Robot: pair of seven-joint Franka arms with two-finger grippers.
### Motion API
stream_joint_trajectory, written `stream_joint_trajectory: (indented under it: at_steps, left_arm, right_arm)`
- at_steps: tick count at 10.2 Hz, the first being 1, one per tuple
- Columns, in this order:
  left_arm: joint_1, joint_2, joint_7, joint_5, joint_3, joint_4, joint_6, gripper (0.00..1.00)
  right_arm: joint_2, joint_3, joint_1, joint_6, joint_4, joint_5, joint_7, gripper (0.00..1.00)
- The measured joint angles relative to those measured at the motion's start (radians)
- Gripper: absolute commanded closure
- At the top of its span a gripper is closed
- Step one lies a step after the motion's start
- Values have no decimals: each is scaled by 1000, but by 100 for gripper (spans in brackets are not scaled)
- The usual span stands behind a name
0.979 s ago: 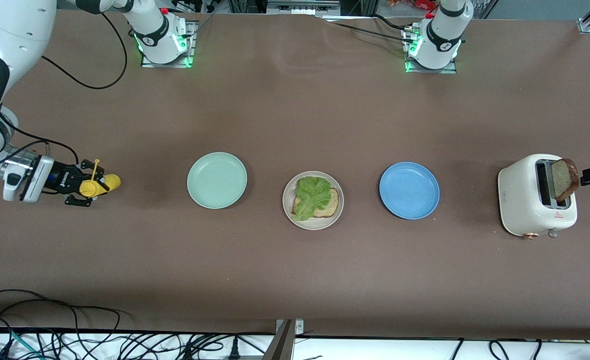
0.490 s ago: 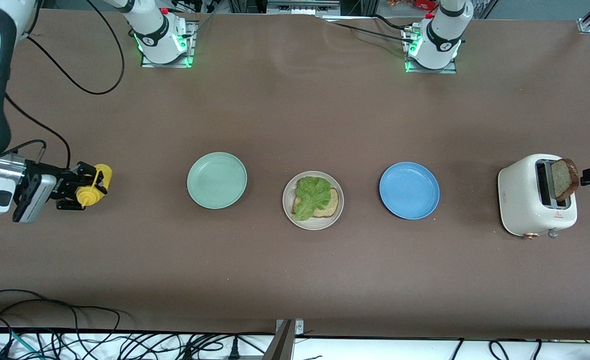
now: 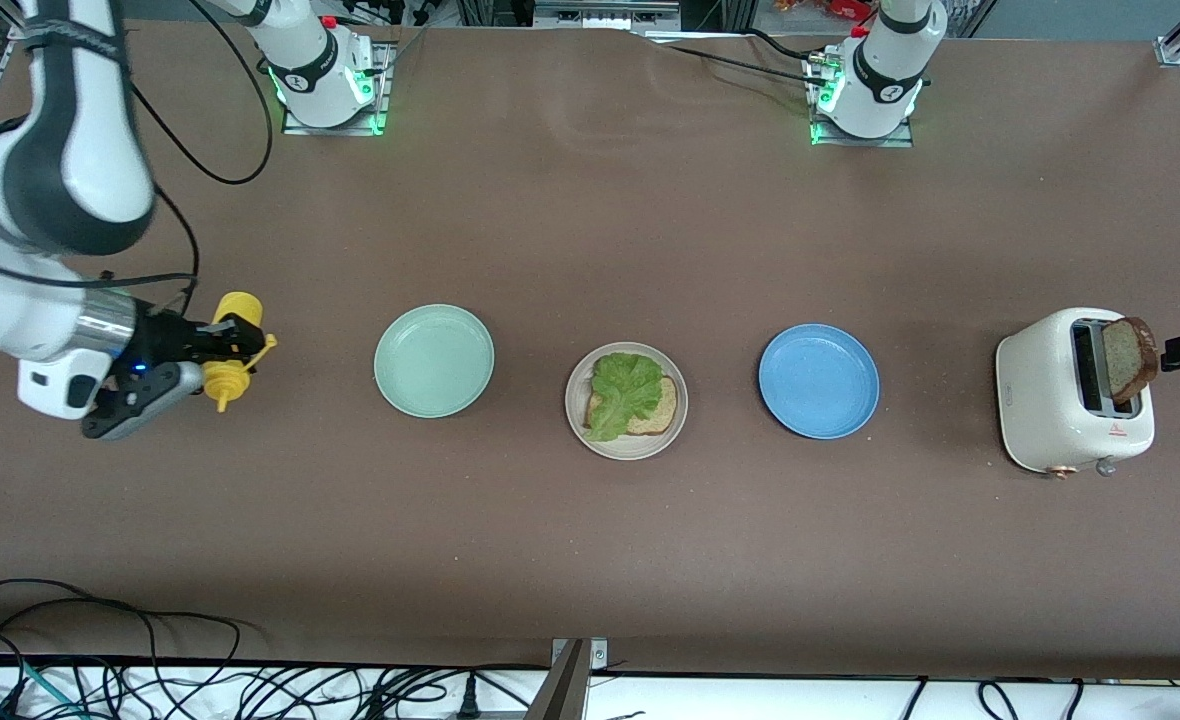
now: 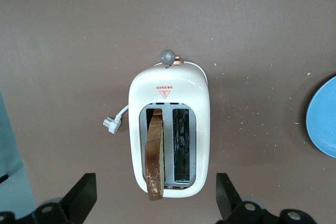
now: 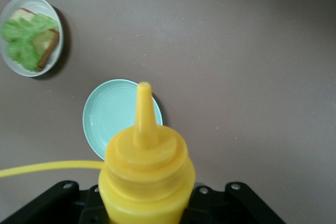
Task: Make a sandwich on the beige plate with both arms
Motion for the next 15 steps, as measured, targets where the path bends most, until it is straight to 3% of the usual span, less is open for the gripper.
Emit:
stream_joint_trajectory:
  at_steps: [2,3,6,8,11,15]
  left_arm:
    - [0,0,0,0,0,0,0,0]
    - [0,0,0,0,0,0,0,0]
    - [0,0,0,0,0,-1,0,0]
    - [0,0,0,0,0,-1,0,0]
    - [0,0,0,0,0,-1,0,0]
    - [0,0,0,0,0,-2,0,0]
  right_arm:
    - [-4,169,-2,60,12,-194,48,100]
    - [-4,245,-2,63,12,-243,57,100]
    - [2,438,0,65,5,-310,63,100]
    - [18,533,6,66,-4,-386,64,100]
    - [86,598,69,71,-8,-597,60,100]
    - [220,590,204,50,3,-880,60,100]
